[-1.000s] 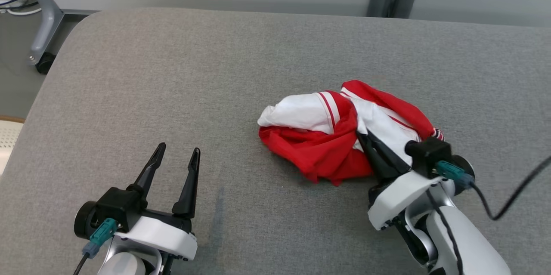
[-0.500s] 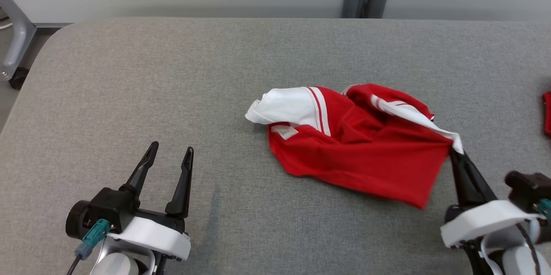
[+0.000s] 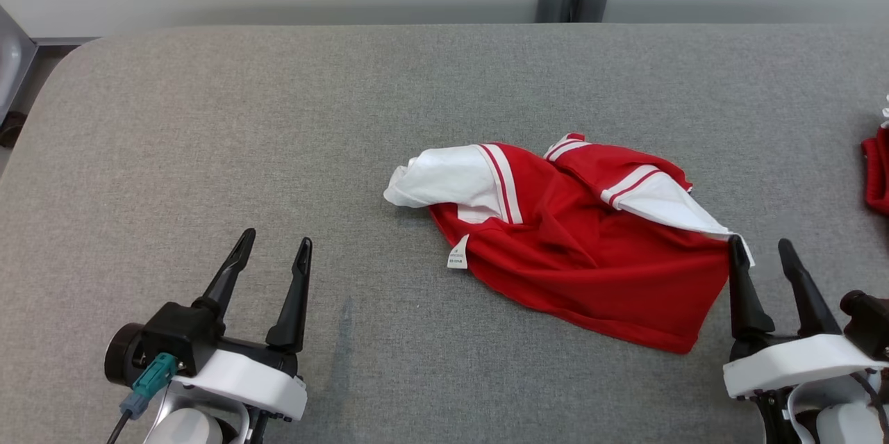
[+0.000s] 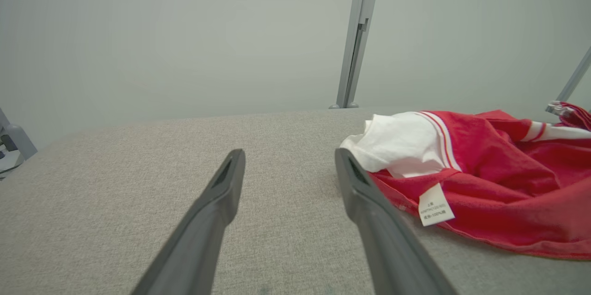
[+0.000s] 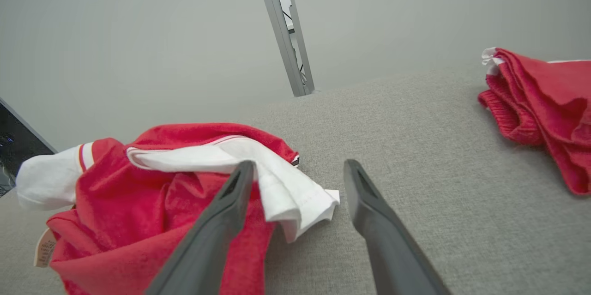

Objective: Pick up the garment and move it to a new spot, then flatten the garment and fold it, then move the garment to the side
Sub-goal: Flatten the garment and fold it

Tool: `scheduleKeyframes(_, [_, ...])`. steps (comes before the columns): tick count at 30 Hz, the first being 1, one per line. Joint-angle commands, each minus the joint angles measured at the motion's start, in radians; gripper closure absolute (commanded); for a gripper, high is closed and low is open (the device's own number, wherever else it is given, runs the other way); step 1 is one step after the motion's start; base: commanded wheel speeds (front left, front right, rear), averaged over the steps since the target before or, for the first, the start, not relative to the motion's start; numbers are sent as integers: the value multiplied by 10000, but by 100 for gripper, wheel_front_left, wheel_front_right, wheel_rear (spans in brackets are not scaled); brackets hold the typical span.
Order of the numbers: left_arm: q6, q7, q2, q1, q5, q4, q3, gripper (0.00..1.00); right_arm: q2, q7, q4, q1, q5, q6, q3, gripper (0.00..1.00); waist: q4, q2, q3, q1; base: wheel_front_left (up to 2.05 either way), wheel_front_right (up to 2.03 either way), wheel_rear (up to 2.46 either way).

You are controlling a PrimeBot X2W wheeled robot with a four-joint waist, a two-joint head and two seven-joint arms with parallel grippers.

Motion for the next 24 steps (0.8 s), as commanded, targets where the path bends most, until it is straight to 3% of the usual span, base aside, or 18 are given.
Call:
scheduleKeyframes(1, [46,-14,34,26,-49,-22,5,0,-34,-141,-190,-23,-126,1,-27,0,0,0,-50,0,0,0,0])
scheduleKeyframes(13, [372,-81,25,632,-114,-230,109,0,-146,139,-2254,888,-1426,1,186,0,-116,0,-876,0,0,0,0])
scheduleKeyframes(24, [652,103,207,1353,-199,-569,113,0,-96,808,-3036,1950,-1620,1,448,0,-206,0,-1482,0,0,0,0])
